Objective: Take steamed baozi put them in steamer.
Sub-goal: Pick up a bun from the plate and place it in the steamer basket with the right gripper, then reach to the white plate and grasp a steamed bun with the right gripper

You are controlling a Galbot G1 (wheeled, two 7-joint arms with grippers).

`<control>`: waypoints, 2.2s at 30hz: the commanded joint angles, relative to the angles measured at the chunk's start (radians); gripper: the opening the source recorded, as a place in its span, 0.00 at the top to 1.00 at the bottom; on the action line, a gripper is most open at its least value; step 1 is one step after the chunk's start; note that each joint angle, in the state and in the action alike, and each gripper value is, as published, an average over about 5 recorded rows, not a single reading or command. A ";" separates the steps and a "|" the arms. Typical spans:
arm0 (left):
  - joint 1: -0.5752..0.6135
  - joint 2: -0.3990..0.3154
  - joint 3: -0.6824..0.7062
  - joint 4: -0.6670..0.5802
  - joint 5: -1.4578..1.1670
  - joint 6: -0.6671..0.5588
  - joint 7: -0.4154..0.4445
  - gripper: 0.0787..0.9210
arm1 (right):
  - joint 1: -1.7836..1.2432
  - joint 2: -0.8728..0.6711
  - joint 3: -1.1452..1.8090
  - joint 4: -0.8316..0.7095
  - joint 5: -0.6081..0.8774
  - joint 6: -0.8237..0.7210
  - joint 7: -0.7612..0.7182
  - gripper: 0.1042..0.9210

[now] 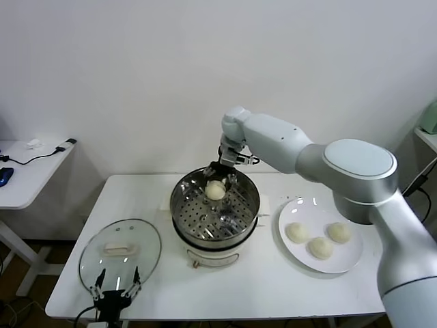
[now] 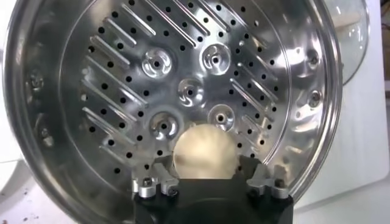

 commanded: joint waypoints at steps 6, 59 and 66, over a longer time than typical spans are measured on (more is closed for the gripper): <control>0.001 -0.006 0.011 -0.004 0.008 -0.001 0.001 0.12 | 0.254 -0.160 -0.070 0.187 0.347 -0.047 -0.125 0.12; -0.017 -0.031 0.004 0.022 0.017 0.001 0.003 0.12 | -0.120 -0.699 -0.169 0.524 0.535 -1.055 0.211 0.12; -0.017 -0.030 0.004 0.021 0.017 0.001 0.003 0.12 | -0.137 -0.683 -0.153 0.508 0.524 -1.055 0.205 0.12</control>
